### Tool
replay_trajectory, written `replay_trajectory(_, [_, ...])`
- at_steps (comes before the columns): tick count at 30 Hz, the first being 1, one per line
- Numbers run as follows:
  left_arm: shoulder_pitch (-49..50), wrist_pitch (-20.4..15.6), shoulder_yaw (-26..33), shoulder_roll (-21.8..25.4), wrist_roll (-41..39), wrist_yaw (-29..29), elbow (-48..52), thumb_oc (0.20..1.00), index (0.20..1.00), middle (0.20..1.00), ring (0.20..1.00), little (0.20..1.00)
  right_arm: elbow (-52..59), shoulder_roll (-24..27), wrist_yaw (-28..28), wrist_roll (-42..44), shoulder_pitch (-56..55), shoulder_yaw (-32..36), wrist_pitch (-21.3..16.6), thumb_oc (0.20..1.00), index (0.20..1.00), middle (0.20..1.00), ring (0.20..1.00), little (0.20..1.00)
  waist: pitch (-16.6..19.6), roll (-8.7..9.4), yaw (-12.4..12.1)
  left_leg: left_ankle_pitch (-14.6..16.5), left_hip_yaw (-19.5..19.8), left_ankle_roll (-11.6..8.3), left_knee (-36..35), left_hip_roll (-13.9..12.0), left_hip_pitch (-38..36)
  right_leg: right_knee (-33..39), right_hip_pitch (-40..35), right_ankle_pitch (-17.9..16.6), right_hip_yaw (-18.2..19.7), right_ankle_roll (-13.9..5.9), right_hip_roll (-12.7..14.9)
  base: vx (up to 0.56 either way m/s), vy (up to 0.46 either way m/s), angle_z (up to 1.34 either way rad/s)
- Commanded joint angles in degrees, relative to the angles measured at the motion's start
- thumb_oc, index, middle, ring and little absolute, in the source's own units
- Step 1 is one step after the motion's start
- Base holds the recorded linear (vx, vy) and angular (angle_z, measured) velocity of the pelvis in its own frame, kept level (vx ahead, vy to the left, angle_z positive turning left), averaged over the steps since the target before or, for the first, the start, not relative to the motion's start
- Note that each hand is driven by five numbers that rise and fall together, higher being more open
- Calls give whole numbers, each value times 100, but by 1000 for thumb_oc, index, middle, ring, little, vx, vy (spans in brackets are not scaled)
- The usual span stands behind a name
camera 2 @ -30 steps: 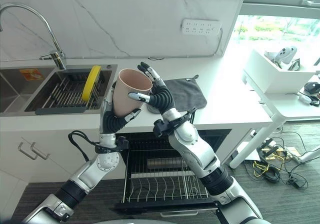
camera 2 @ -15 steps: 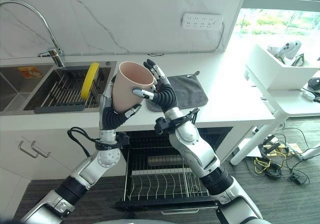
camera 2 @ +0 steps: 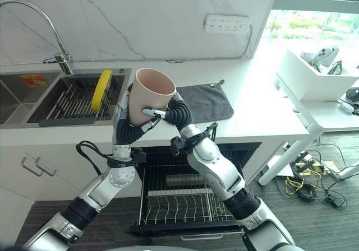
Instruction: Place the dishes in the dishwasher.
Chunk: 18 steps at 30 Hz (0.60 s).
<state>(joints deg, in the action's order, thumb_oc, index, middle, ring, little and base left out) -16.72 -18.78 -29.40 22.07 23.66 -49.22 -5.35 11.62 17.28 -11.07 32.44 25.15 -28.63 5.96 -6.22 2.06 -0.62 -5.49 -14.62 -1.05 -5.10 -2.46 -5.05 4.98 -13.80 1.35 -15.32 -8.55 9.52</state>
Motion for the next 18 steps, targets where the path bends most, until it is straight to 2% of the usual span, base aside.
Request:
replay_trajectory(1, [-842,-172,-405,-1,152,59,68,200,200,200,200,200,26,-226,26,-310,625,62,-188,1000,1000,1000,1000,1000,127,36,-212,956,253,44,17,216,-607,-163,388,-154,289,132,-152,0,0,0])
replay_trajectory(6, [-864,-125,-518,-9,154,113,51,200,200,200,200,200,91,-243,-264,-631,691,83,-342,1000,1000,1000,1000,1000,113,20,-219,957,251,49,24,218,-589,-188,416,-151,288,126,-141,-8,1,0])
replay_trajectory(8, [-858,-132,-578,-4,170,139,59,200,200,200,200,200,168,-261,-467,-775,723,125,-447,200,200,200,200,200,98,0,-215,962,248,56,25,222,-588,-203,429,-144,292,125,-138,0,0,0])
replay_trajectory(18, [-876,31,-820,56,385,276,-4,200,200,200,200,200,173,-306,-752,-815,710,80,-637,200,200,200,200,200,65,-54,-203,959,231,52,39,217,-577,-203,426,-130,287,128,-125,-8,0,0])
